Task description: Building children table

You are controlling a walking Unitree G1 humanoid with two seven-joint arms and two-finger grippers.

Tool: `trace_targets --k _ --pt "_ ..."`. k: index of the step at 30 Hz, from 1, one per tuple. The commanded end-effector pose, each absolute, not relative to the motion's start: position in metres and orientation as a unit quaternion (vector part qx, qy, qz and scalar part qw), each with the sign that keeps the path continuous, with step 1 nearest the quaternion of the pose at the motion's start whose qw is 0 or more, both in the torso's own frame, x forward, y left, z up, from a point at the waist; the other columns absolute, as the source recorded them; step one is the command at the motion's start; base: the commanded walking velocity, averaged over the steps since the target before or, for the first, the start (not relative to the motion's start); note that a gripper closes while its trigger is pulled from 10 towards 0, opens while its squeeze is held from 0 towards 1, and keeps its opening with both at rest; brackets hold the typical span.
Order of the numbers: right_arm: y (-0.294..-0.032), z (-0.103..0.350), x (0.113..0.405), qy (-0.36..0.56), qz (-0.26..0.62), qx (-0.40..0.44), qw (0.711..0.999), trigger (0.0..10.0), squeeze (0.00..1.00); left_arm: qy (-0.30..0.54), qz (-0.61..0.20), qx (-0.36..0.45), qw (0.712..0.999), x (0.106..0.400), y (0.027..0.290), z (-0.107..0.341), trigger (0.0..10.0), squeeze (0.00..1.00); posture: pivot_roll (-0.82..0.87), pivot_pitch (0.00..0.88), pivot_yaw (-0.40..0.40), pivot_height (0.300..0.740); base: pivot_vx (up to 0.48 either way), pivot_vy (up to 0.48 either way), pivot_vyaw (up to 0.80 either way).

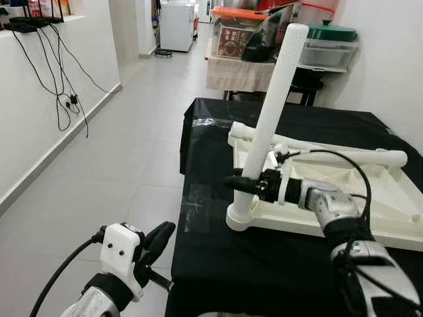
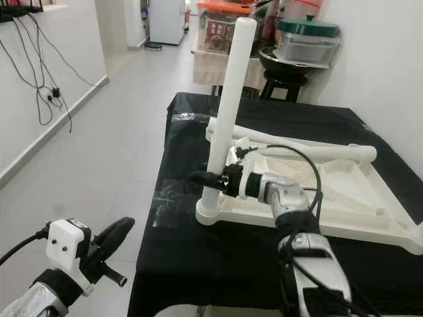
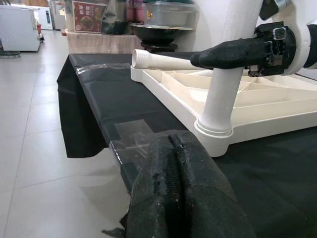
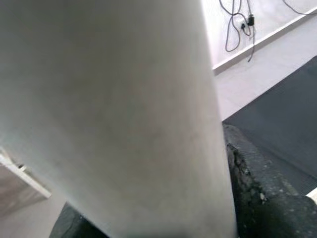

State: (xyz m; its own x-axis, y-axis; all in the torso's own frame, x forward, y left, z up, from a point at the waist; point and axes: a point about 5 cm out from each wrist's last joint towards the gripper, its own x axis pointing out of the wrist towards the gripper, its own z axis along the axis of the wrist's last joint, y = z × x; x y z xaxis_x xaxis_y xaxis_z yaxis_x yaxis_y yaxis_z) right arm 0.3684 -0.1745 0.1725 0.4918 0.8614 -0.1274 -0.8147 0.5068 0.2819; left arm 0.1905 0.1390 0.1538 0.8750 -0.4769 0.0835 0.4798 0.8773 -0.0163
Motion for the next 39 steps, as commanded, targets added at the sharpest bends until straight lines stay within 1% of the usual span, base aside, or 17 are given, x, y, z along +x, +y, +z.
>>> trace_targets --k 1,8,10,12,14,15,16,17,19,20,22,30,31,32,36,38,39 --pt "-0.169 0.174 0.367 0.128 0.517 0.107 0.839 0.0 0.0 -0.03 -0.248 -0.02 0.968 0.191 0.138 0.149 10.0 0.0 0.06 0.0 -0.11 0.74 0.0 0.0 0.0" --pt "-0.176 0.176 0.37 0.104 0.494 0.107 0.857 0.0 0.0 -0.031 -0.248 -0.02 0.968 0.191 0.139 0.149 10.0 0.0 0.06 0.0 -0.108 0.74 0.0 0.0 0.0" --pt "-0.179 0.171 0.373 0.096 0.431 0.061 0.895 0.0 0.0 -0.031 -0.248 -0.02 0.968 0.19 0.139 0.149 10.0 0.0 0.06 0.0 -0.114 0.74 0.0 0.0 0.0" --pt "-0.179 0.171 0.373 0.096 0.431 0.061 0.895 0.0 0.0 -0.031 -0.248 -0.02 0.968 0.19 0.139 0.149 10.0 0.0 0.06 0.0 -0.114 0.74 0.0 0.0 0.0" --pt "-0.173 0.157 0.373 0.112 0.322 0.039 0.939 0.0 0.0 -0.032 -0.248 -0.019 0.968 0.189 0.141 0.15 10.0 0.0 0.05 0.0 -0.116 0.74 0.0 0.0 0.0" --pt "-0.173 0.157 0.373 0.112 0.322 0.039 0.939 0.0 0.0 -0.032 -0.248 -0.019 0.968 0.189 0.141 0.15 10.0 0.0 0.05 0.0 -0.116 0.74 0.0 0.0 0.0" --pt "-0.168 0.149 0.366 0.103 0.186 0.002 0.977 0.0 0.0 -0.032 -0.247 -0.019 0.968 0.189 0.143 0.151 10.0 0.0 0.03 0.0 -0.103 0.74 0.0 0.0 0.0" --pt "-0.163 0.148 0.35 0.077 0.08 0.007 0.994 0.0 0.0 -0.031 -0.247 -0.019 0.968 0.188 0.144 0.152 10.0 0.0 0.03 0.0 -0.1 0.74 0.0 0.0 0.0" --pt "-0.148 0.134 0.314 0.079 -0.012 0.026 0.996 0.0 0.0 -0.03 -0.248 -0.019 0.968 0.189 0.145 0.152 10.0 0.0 0.03 0.0 -0.092 0.74 0.0 0.0 0.0" --pt "-0.148 0.134 0.314 0.079 -0.012 0.026 0.996 0.0 0.0 -0.03 -0.248 -0.019 0.968 0.189 0.145 0.152 10.0 0.0 0.03 0.0 -0.092 0.74 0.0 0.0 0.0" --pt "-0.127 0.138 0.31 0.055 0.054 -0.034 0.996 0.0 0.0 -0.029 -0.248 -0.019 0.968 0.19 0.146 0.152 10.0 0.0 0.02 0.0 -0.075 0.74 0.0 0.0 0.0" --pt "-0.13 0.137 0.322 0.063 0.054 -0.028 0.996 0.0 0.0 -0.029 -0.248 -0.019 0.968 0.191 0.145 0.152 10.0 0.0 0.04 0.0 -0.095 0.74 0.0 0.0 0.0" --pt "-0.13 0.139 0.321 0.064 0.055 -0.016 0.996 10.0 0.0 -0.03 -0.248 -0.019 0.968 0.191 0.145 0.153 10.0 0.0 0.04 0.0 -0.091 0.74 0.0 0.0 0.0" --pt "-0.126 0.144 0.318 0.064 0.059 -0.006 0.996 10.0 1.0 -0.03 -0.248 -0.019 0.968 0.191 0.145 0.153 10.0 0.0 0.03 0.0 -0.09 0.74 0.0 0.0 0.0" --pt "-0.127 0.158 0.324 0.04 0.111 0.017 0.993 10.0 1.0 -0.031 -0.249 -0.02 0.968 0.192 0.144 0.154 10.0 0.0 0.03 0.0 -0.089 0.74 0.0 0.0 0.0" --pt "-0.124 0.166 0.333 0.023 0.219 0.039 0.975 10.0 1.0 -0.032 -0.249 -0.021 0.968 0.193 0.143 0.154 10.0 0.0 0.03 0.0 -0.09 0.74 0.0 0.0 0.0" --pt "-0.124 0.166 0.333 0.023 0.219 0.039 0.975 10.0 1.0 -0.032 -0.249 -0.021 0.968 0.193 0.143 0.154 10.0 0.0 0.03 0.0 -0.09 0.74 0.0 0.0 0.0"
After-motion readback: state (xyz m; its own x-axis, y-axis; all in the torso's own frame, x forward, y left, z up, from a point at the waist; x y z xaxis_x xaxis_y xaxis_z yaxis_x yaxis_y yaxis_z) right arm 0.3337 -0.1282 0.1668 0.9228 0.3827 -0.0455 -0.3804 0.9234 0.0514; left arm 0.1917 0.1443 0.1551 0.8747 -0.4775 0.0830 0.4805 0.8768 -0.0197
